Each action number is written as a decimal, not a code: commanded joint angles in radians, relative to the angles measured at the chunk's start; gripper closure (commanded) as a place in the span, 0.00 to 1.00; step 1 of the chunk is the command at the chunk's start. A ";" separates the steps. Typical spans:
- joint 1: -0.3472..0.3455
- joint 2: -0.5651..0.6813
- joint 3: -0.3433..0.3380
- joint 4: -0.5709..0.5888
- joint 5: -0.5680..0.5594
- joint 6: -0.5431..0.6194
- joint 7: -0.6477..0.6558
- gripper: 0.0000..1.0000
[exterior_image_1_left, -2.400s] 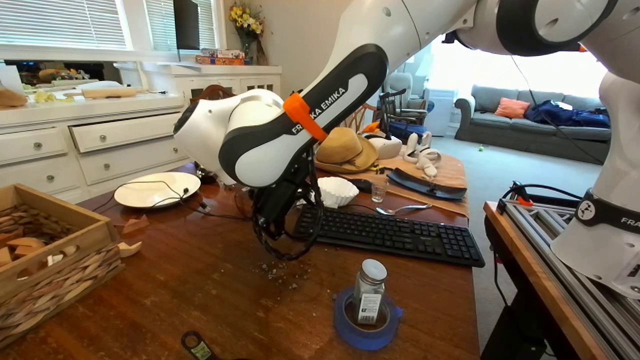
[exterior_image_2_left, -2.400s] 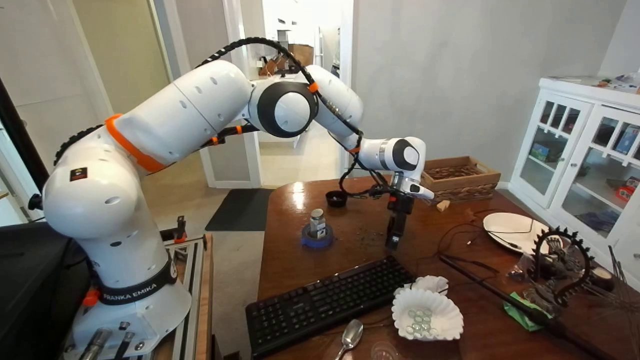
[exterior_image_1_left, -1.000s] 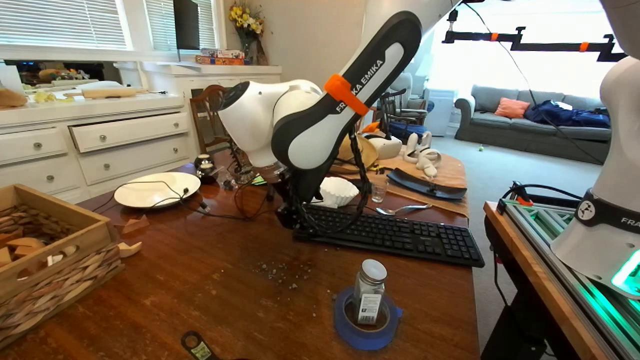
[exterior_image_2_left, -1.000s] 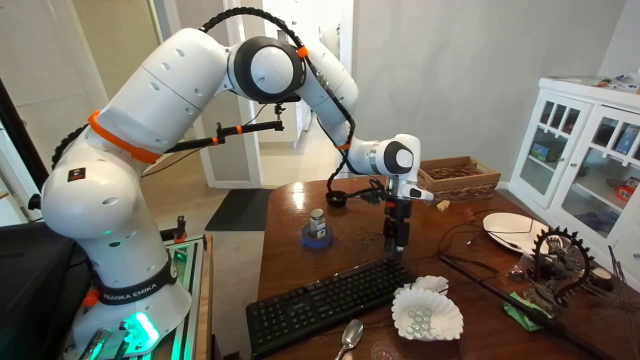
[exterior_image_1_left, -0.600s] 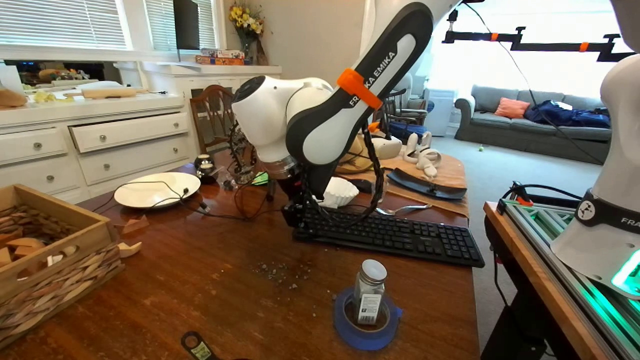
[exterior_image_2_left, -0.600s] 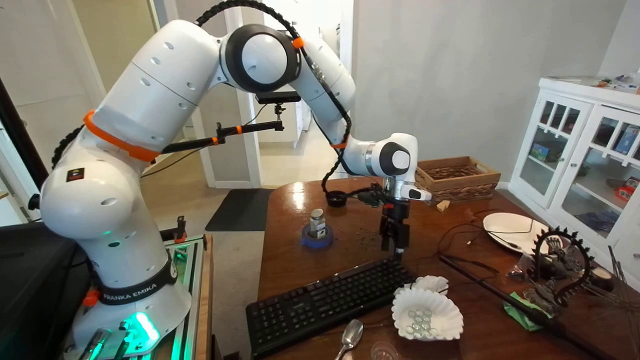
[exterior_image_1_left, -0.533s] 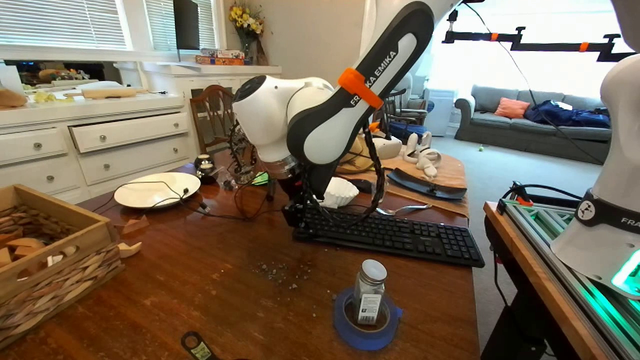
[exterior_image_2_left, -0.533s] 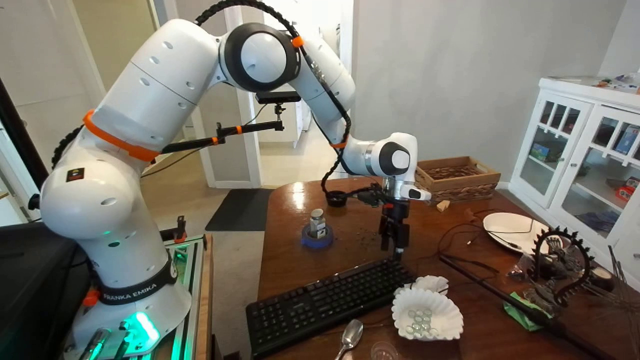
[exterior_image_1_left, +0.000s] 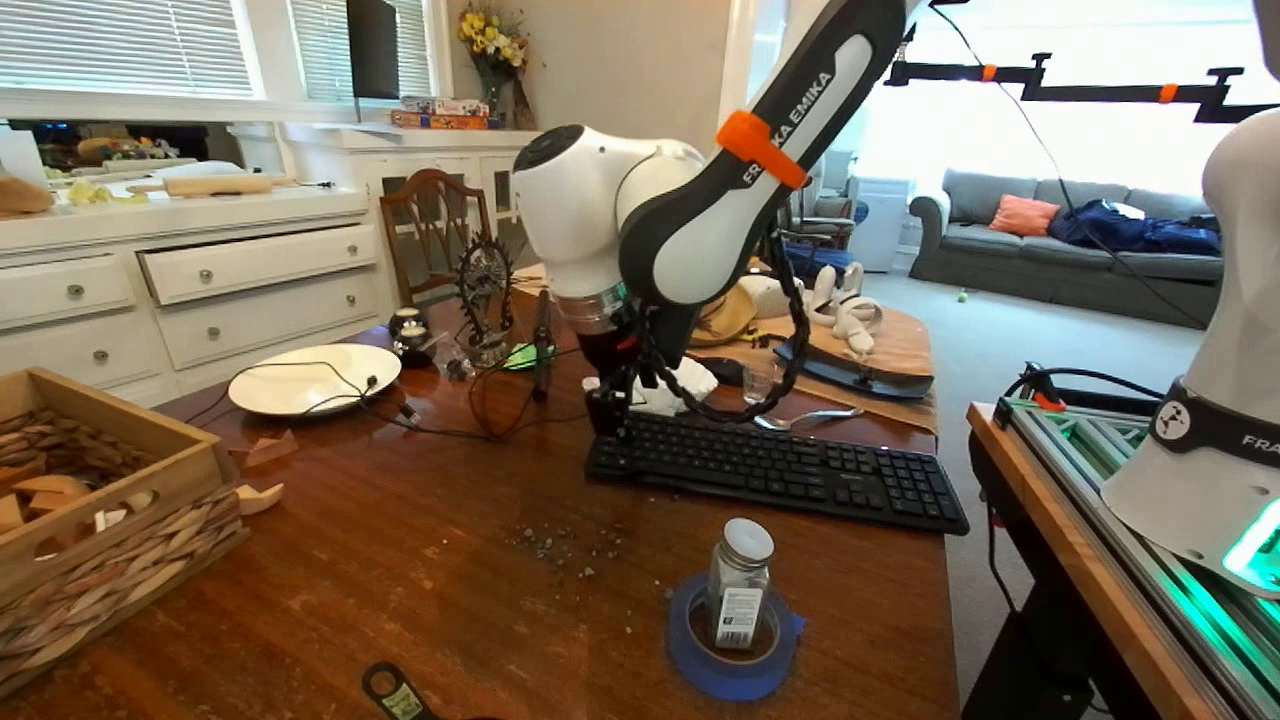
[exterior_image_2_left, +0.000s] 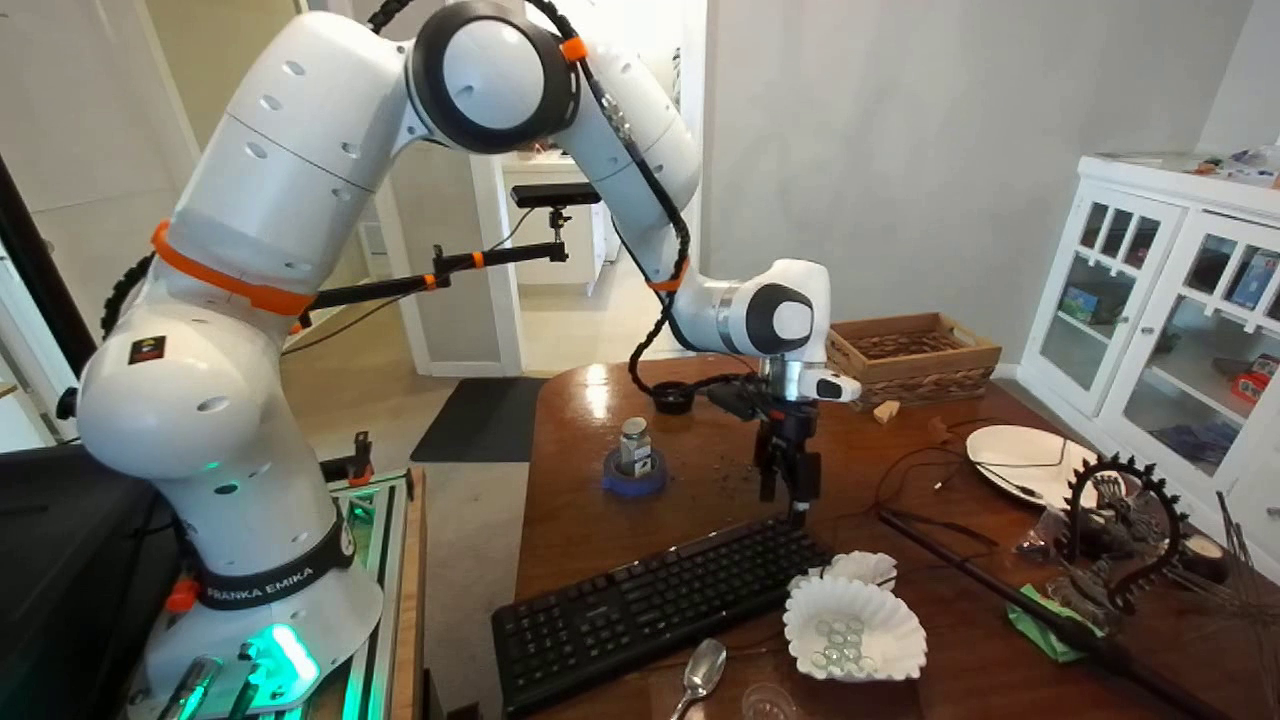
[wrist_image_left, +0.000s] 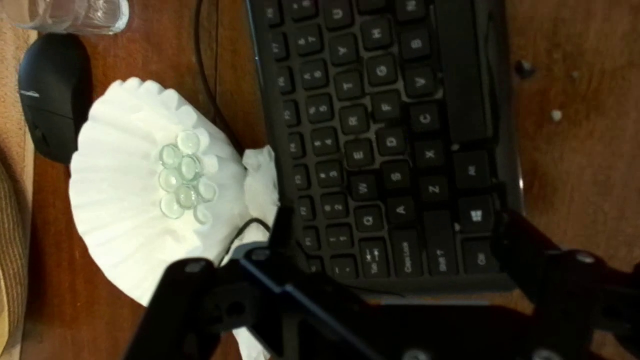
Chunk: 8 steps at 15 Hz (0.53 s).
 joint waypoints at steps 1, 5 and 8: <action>-0.036 -0.171 -0.015 -0.249 -0.047 0.080 -0.086 0.00; -0.082 -0.322 -0.040 -0.456 -0.136 0.088 -0.184 0.00; -0.093 -0.421 -0.069 -0.596 -0.336 0.123 -0.207 0.00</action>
